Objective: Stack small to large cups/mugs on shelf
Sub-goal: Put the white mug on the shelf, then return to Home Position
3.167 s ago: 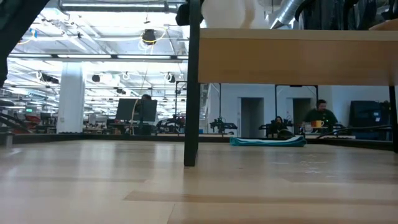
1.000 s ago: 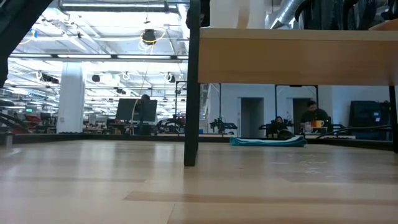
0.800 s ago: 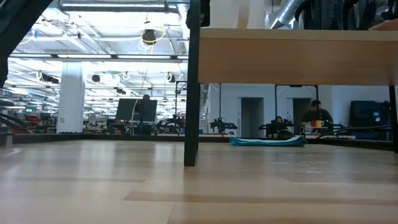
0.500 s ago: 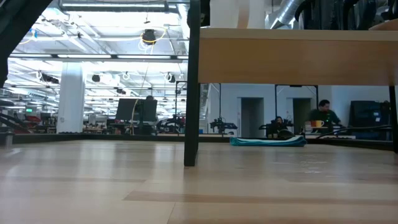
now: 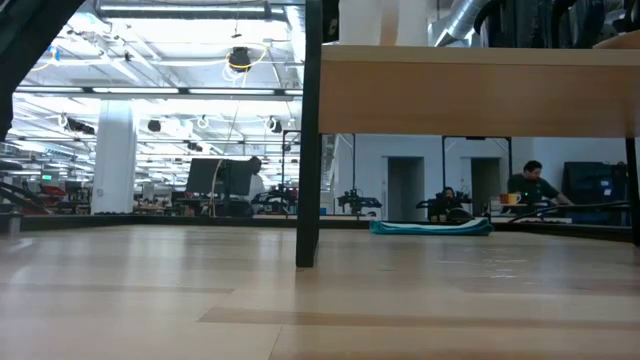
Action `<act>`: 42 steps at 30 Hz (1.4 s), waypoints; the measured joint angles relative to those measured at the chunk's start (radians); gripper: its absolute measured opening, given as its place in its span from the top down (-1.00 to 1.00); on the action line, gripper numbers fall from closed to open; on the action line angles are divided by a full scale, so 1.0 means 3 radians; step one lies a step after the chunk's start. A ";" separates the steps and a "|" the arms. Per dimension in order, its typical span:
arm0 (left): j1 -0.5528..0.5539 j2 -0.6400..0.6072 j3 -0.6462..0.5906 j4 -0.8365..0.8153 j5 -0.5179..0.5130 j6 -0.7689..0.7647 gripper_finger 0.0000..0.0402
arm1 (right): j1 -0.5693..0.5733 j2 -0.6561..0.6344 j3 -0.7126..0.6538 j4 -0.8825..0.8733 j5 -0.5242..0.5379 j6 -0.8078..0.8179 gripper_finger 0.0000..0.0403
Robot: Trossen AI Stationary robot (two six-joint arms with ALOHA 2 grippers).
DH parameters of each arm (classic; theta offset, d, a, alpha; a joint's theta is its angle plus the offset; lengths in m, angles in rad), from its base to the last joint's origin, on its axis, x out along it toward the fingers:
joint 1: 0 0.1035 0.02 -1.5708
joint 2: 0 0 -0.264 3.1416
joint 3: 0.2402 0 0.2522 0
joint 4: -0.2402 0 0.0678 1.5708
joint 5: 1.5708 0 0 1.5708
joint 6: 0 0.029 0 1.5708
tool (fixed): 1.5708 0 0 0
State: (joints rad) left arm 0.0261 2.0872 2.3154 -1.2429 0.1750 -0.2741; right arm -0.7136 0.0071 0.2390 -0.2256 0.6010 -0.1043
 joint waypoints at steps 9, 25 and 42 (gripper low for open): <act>-0.0003 0.0000 0.0000 0.0005 0.0213 -0.0116 0.55 | -0.0001 0.0000 0.0000 -0.0001 0.0000 0.0000 -0.04; 0.0182 -0.0176 -0.0001 -0.0187 0.0044 0.0012 -0.13 | 0.0000 0.0000 0.0001 -0.0013 -0.0001 0.0001 -0.04; -0.0028 -0.1311 -0.0043 0.0477 -0.1230 0.1179 -0.12 | -0.0001 -0.0009 0.0001 0.0005 -0.0005 0.0002 -0.04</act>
State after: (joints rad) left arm 0.0177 1.6941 2.3026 -1.0999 -0.1940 0.0796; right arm -0.7139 0.0044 0.2394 -0.2243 0.5995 -0.1038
